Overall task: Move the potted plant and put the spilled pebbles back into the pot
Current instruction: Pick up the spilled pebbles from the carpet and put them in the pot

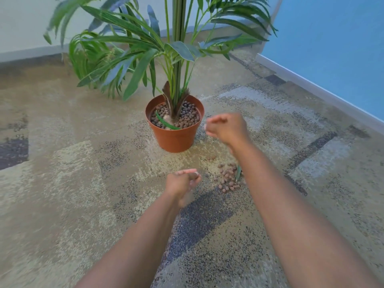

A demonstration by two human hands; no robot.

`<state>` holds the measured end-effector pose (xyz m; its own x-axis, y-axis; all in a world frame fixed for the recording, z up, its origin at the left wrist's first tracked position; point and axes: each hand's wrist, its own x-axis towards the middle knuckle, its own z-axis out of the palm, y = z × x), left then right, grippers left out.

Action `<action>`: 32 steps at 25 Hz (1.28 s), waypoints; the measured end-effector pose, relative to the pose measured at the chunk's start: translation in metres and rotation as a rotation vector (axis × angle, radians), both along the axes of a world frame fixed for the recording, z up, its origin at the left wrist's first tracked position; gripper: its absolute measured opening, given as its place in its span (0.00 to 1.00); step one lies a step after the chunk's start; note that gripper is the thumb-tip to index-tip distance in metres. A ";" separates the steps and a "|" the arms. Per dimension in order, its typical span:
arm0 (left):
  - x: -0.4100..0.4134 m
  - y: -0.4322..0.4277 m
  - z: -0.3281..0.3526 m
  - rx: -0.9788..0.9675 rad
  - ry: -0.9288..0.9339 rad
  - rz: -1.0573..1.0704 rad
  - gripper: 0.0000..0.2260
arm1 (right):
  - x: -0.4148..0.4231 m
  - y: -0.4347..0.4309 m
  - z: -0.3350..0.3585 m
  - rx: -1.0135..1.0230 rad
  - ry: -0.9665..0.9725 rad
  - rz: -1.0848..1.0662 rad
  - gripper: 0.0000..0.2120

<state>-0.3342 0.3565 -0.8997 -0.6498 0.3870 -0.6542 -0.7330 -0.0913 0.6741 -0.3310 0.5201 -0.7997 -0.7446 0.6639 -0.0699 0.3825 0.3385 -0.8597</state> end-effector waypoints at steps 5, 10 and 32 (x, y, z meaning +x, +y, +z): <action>-0.007 -0.018 0.007 -0.045 0.056 0.056 0.06 | -0.059 -0.006 0.021 -0.071 0.249 -0.102 0.09; -0.006 -0.030 0.009 0.008 -0.033 0.219 0.09 | -0.015 0.036 -0.045 -0.478 0.172 -0.389 0.04; -0.026 0.002 0.021 -0.197 0.302 0.096 0.09 | 0.040 0.064 -0.118 0.081 -0.633 -0.337 0.10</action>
<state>-0.3604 0.3583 -0.8789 -0.8521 0.2001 -0.4836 -0.4931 0.0032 0.8700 -0.2910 0.5845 -0.9177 -0.3315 0.8714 -0.3616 0.8939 0.1676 -0.4157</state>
